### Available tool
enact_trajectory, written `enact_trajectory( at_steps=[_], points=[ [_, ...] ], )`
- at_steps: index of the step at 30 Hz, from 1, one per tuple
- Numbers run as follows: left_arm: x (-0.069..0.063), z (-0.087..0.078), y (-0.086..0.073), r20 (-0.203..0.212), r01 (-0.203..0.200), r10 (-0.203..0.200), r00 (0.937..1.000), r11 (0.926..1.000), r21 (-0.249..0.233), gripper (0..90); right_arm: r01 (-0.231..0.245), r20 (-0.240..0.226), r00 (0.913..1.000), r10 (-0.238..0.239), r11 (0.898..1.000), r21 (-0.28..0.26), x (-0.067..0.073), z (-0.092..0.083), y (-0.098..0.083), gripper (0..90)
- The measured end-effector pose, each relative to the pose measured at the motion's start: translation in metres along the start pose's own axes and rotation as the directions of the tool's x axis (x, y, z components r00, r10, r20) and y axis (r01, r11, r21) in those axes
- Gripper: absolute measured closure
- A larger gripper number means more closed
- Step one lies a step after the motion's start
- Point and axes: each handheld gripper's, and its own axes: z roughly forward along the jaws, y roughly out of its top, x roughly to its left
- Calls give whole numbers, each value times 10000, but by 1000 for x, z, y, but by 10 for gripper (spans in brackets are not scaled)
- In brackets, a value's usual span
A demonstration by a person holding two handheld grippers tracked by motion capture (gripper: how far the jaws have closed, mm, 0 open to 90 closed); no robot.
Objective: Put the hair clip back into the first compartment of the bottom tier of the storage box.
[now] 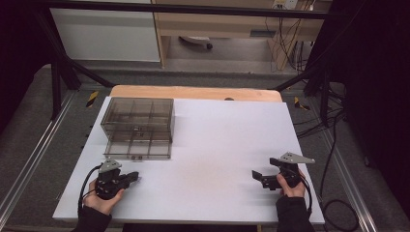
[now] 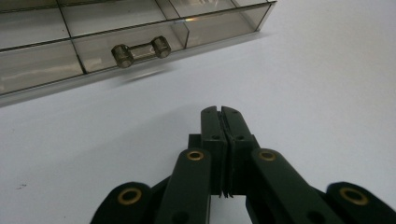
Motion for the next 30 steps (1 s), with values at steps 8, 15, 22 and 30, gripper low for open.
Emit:
enact_trajectory(
  at_steps=[8,15,22,30],
  points=[
    [-2,-1,1,79,-142,142,9999,9999,-46,891,0,-1,10000,0,10000,0,0,0,0,18],
    [-3,-4,1,120,-189,191,9997,9997,-163,891,-6,-7,10000,6,10000,-13,0,0,0,18],
    [-3,-5,2,152,-233,237,9996,9994,-243,891,17,-2,10000,-17,10000,-33,0,0,0,18],
    [-4,-7,3,164,-320,326,9993,9989,-331,891,6,2,10000,-6,10000,-18,0,0,0,18]
  ],
)
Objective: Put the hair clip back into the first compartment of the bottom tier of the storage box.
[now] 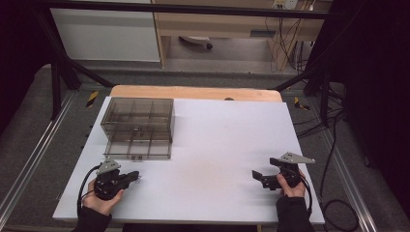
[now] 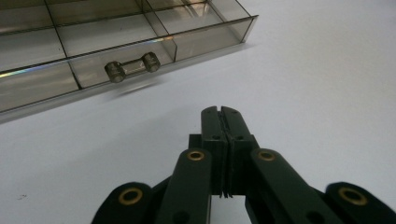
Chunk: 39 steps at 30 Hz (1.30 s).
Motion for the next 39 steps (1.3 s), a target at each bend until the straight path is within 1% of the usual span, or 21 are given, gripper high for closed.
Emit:
enact_trajectory(
  at_steps=[15,23,39],
  points=[
    [1,-3,2,93,-18,19,10000,9999,-119,891,-4,10,10000,4,10000,32,0,0,0,18],
    [3,-5,3,79,-88,89,9999,9998,-181,891,-2,16,10000,2,10000,43,0,0,0,18],
    [7,-10,5,35,-51,52,10000,9994,-342,891,-1,18,10000,1,10000,53,0,0,0,18]
  ],
)
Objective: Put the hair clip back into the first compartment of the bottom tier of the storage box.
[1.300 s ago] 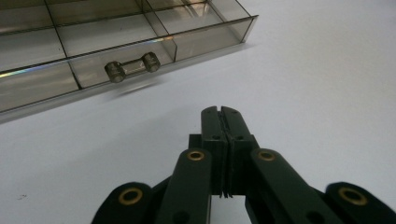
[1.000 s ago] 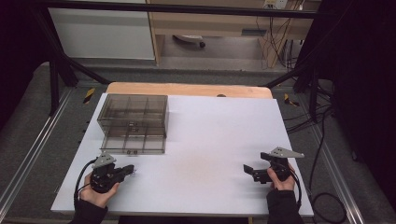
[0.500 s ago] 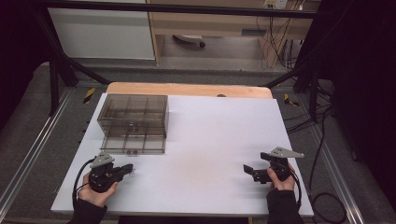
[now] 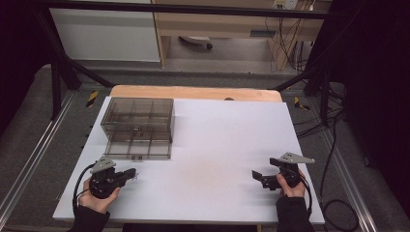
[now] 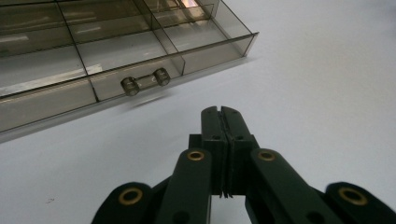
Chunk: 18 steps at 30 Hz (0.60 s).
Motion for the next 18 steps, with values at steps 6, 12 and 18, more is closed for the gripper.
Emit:
enact_trajectory(
  at_steps=[6,12,18],
  points=[
    [2,-3,2,-30,35,-35,10000,10000,-92,891,-7,-4,10000,7,10000,12,0,0,0,18],
    [5,-6,3,-73,79,-81,9999,9998,-206,891,14,-9,10000,-14,10000,26,0,0,0,18],
    [7,-9,5,-138,85,-89,9999,9995,-299,891,21,-5,10000,-21,10000,24,0,0,0,18]
  ],
)
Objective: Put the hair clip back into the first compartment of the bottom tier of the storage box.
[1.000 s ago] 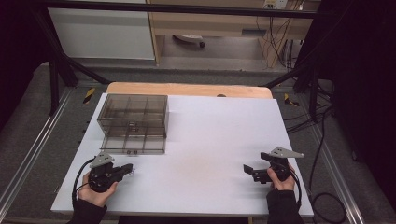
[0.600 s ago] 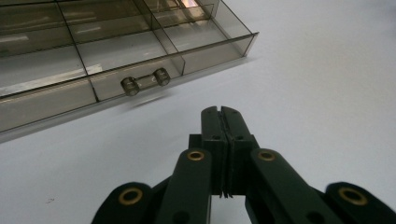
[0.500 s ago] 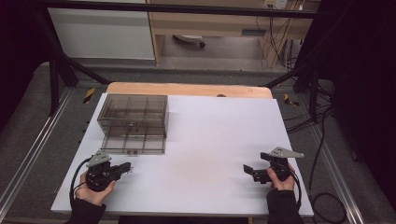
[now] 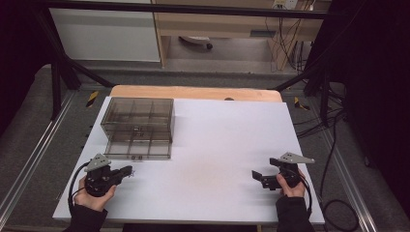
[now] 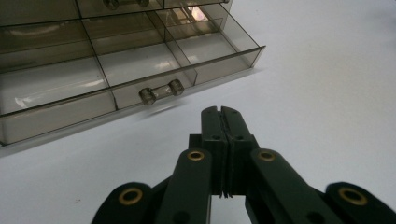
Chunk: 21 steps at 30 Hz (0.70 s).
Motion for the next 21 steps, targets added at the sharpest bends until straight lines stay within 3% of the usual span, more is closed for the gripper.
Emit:
enact_trajectory(
  at_steps=[21],
  points=[
    [10,-8,6,-186,93,-98,9998,9997,-242,891,-15,-4,10000,15,10000,5,0,0,0,18]
  ],
)
